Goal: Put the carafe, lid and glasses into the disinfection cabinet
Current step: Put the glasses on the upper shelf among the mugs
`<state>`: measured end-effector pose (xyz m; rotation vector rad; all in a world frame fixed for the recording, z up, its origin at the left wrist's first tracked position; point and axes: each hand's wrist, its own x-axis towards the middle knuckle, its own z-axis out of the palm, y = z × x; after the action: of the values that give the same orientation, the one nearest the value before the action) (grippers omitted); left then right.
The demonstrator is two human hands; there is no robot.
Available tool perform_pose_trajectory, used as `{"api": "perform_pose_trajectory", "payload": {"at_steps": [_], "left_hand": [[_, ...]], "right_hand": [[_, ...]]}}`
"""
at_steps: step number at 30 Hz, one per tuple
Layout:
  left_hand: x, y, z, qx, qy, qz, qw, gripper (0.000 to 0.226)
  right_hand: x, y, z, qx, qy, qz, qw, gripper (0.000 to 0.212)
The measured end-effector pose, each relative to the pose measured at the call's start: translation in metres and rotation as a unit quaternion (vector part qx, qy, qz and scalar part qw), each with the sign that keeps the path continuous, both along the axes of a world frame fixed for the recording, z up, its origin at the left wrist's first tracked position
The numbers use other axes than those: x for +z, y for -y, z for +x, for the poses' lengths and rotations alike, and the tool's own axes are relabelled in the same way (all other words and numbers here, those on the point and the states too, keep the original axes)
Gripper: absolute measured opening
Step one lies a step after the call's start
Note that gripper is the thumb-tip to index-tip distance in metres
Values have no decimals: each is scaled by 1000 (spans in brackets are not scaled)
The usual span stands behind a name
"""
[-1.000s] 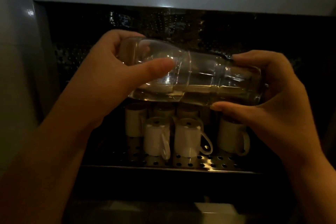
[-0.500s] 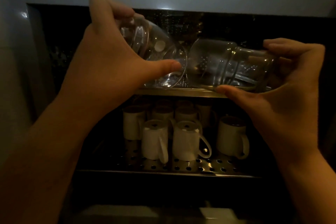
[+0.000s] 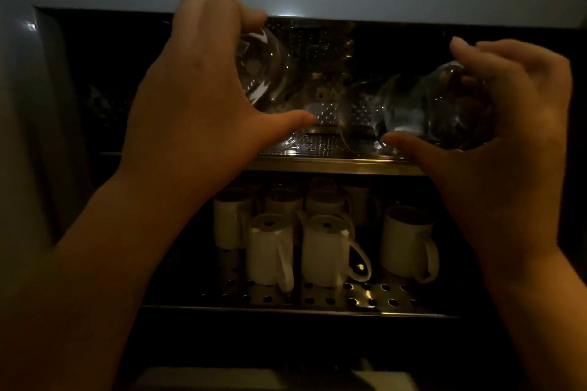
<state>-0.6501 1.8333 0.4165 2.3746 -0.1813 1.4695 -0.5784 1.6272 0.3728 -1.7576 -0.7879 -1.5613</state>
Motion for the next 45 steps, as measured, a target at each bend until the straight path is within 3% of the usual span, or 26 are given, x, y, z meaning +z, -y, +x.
{"api": "perform_pose_trajectory", "payload": {"at_steps": [8, 11, 16, 32, 45], "left_hand": [[-6, -14, 18, 17, 27, 91, 995, 86], [-6, -15, 24, 26, 33, 106, 993, 86], [-6, -14, 27, -7, 33, 63, 997, 79], [-2, -17, 53, 15, 42, 110, 993, 70], [-17, -18, 73, 25, 4, 97, 995, 61]], "right_hand": [[7, -5, 7, -28, -27, -37, 999, 81], [8, -7, 10, 16, -44, -16, 999, 75], [7, -11, 16, 23, -51, -17, 998, 66], [13, -22, 27, -42, -56, -84, 994, 58], [15, -31, 37, -41, -77, -85, 993, 54]]}}
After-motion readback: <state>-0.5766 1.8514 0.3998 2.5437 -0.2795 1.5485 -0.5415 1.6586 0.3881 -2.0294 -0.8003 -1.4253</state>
